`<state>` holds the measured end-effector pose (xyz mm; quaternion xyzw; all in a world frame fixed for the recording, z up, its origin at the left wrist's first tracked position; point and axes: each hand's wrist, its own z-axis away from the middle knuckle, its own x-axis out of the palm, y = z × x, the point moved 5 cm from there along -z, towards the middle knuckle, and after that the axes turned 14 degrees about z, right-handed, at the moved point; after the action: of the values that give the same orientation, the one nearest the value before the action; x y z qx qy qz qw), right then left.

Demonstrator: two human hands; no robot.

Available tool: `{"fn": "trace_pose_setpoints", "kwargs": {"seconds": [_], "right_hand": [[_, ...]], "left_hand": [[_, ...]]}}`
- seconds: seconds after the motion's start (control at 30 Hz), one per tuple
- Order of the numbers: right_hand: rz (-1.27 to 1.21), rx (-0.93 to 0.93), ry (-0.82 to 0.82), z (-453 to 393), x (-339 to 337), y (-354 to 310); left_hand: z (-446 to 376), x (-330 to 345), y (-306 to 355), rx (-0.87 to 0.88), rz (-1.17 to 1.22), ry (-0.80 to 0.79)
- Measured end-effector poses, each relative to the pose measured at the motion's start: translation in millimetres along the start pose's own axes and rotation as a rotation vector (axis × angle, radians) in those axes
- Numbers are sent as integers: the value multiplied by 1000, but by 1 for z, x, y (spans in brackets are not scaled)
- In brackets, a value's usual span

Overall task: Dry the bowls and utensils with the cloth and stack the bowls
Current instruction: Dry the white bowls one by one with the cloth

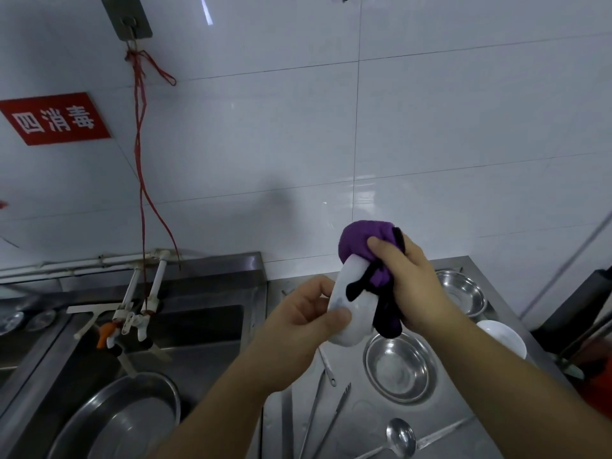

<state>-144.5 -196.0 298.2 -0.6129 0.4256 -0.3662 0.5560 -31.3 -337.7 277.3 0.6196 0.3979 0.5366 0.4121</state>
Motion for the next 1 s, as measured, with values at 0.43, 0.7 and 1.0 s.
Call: {"fn": "trace_pose_setpoints", "kwargs": {"seconds": [0.43,0.7,1.0], "right_hand": [[-607,555,-49,30,25,49],[-311,536,13,18,4,25],[-547,700,-56,39,23,33]], "left_hand": [[-4,12,2,74,-65,16],[-11,2,22,-145,251,53],[6,22,3,88,-454,13]]}}
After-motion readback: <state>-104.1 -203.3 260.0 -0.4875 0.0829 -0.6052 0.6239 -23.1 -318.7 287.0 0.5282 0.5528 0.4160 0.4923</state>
